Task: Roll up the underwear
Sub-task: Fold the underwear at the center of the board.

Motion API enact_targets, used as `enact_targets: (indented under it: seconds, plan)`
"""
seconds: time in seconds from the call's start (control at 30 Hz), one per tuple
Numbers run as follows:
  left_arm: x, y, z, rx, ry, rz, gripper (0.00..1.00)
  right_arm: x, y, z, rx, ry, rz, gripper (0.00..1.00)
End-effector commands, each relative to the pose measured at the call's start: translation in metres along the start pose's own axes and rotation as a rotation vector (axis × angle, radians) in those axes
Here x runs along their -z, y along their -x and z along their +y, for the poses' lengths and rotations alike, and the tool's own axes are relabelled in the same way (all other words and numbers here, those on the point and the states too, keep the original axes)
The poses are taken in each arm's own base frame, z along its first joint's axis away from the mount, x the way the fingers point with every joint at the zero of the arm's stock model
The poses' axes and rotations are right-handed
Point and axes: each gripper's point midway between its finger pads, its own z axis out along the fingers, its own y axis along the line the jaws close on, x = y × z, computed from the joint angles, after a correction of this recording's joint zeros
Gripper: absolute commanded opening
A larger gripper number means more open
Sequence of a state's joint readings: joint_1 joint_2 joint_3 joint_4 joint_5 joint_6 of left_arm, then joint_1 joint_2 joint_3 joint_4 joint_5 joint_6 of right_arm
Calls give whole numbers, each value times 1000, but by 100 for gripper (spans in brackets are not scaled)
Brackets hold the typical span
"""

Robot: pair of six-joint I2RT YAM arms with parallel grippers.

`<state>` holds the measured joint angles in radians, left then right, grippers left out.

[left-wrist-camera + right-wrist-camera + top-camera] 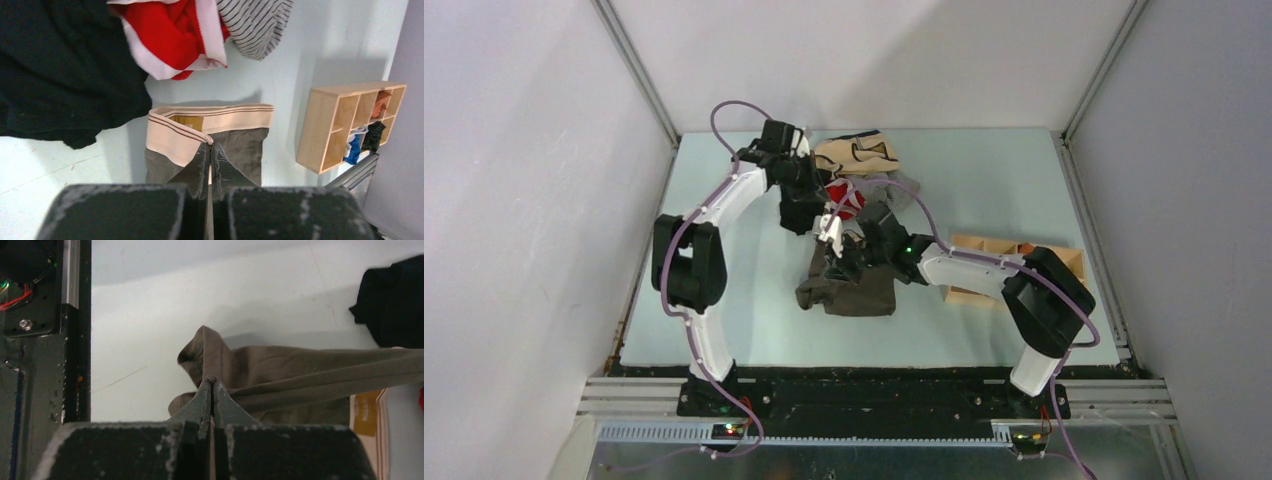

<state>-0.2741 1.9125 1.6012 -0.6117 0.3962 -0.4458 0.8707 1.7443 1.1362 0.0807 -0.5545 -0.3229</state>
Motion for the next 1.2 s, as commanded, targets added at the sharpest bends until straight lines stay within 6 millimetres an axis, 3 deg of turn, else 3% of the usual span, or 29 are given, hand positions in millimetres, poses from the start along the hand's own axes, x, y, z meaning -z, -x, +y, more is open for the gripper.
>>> enact_targets:
  seconds: [0.0,0.17,0.37,0.57,0.9,1.17]
  plan:
    - [0,21,-34,-14,-59,-60,0,24,19,7,2,-5,-60,0]
    - [-7,17,-53,-34,-83,-54,0,41,12,13,-37,-15,-46,0]
    - [-21,-5,-80,-92,-92,-24,0,57,7,12,-122,-27,-32,0]
    - [-39,-14,-83,-156,-2,-29,0,65,-12,20,-192,-31,15,0]
    - [-69,-28,-76,-189,46,6,0,68,-44,16,-259,-60,43,0]
    - [-89,-37,-91,-239,42,13,0,80,-60,7,-318,-87,60,0]
